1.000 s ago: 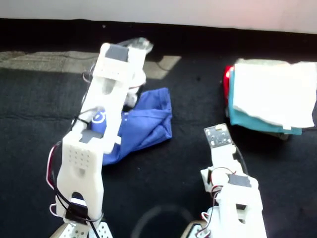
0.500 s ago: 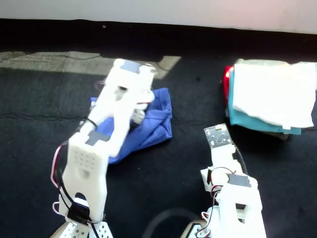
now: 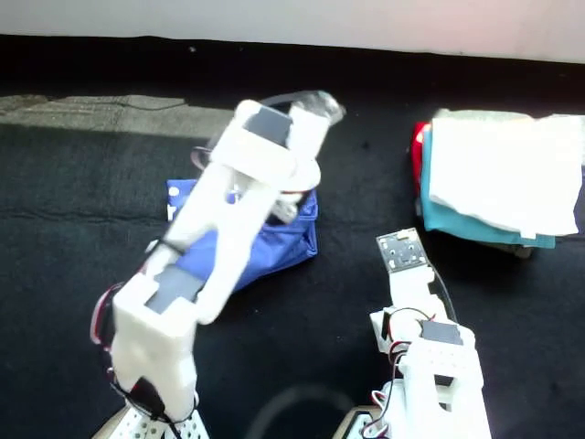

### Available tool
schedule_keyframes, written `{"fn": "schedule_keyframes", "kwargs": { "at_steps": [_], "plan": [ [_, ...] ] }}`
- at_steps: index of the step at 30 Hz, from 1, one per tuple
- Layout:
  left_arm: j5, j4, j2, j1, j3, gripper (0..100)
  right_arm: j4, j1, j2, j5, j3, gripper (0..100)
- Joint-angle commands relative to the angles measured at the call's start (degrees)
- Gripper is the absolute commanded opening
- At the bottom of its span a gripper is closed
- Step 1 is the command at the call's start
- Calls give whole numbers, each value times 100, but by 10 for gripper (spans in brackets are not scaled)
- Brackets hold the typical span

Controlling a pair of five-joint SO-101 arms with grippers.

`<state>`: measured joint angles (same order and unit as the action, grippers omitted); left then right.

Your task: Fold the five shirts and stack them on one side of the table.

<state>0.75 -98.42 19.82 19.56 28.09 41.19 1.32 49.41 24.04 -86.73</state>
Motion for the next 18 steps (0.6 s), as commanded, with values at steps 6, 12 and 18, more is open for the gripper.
{"fn": "schedule_keyframes", "kwargs": {
  "at_steps": [6,12,18],
  "plan": [
    [0,879,-57,-708,-1182,9,-145,101,-4,53,-127,12],
    [26,1688,523,-470,-1525,9,-145,101,-4,53,-127,12],
    [44,1653,646,435,-1578,9,-145,101,-4,53,-127,12]
  ]
}}
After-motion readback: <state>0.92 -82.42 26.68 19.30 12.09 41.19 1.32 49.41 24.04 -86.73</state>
